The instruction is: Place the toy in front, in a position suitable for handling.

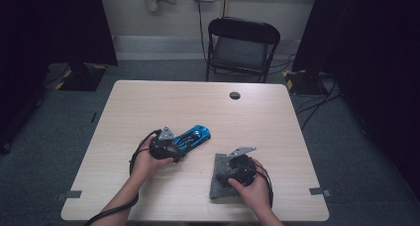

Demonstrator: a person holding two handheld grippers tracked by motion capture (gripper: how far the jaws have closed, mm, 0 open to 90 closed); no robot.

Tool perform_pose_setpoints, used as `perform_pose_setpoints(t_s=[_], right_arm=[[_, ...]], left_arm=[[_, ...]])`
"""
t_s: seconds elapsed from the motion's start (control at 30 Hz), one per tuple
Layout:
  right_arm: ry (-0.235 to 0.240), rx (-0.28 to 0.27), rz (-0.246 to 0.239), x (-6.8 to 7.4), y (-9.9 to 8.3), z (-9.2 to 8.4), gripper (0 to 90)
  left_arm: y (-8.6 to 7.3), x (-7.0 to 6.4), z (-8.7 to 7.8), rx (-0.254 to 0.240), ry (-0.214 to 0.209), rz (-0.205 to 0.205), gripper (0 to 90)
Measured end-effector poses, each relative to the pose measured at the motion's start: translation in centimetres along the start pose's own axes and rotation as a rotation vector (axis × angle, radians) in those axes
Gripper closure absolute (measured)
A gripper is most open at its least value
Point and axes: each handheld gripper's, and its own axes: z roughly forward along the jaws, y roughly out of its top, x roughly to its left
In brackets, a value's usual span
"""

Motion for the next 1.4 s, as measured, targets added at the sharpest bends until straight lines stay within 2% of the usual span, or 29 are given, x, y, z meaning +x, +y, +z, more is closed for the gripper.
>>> perform_pose_setpoints(t_s=[0.23,0.37,0.47,0.6,0.77,0.93,1.0,1.1,1.27,1.33,1.4], right_arm=[[0.006,0.002,0.006,0.0,-0.2,0.7,16.5],[0.052,0.018,-0.028,-0.3,0.1,0.7,23.5],[0.082,0.021,-0.031,-0.6,0.3,0.6,35.1],[0.106,0.012,-0.034,-1.0,0.5,0.6,45.4],[0.135,0.004,-0.058,-1.9,1.0,0.8,51.9],[0.143,0.0,-0.056,-3.3,1.5,0.8,57.5],[0.147,-0.006,-0.04,-4.0,1.6,0.8,58.3],[0.133,-0.012,-0.045,-5.0,1.9,0.7,58.7],[0.11,-0.003,-0.096,-6.7,3.0,0.6,57.2],[0.082,-0.002,-0.107,-7.4,3.4,0.7,52.8],[0.087,-0.004,-0.089,-7.8,3.6,0.9,42.4]], left_arm=[[0.0,0.0,0.0,0.0,-0.001,-0.001,24.5],[0.0,0.0,0.0,0.0,0.0,-0.003,24.5],[0.0,0.0,0.0,-0.001,-0.001,-0.003,24.5],[0.0,0.0,0.0,0.0,-0.001,-0.001,24.5],[0.0,0.0,0.0,0.0,-0.001,-0.001,24.5],[0.0,0.0,0.0,-0.001,-0.001,-0.004,24.5],[0.0,0.0,0.0,0.0,-0.001,-0.003,24.5],[0.0,0.0,0.0,-0.001,0.0,-0.005,24.5],[0.0,0.0,0.0,-0.001,0.0,-0.005,24.5],[0.0,0.0,0.0,-0.001,-0.001,-0.004,24.5],[0.0,0.0,0.0,-0.002,-0.001,-0.005,24.5]])
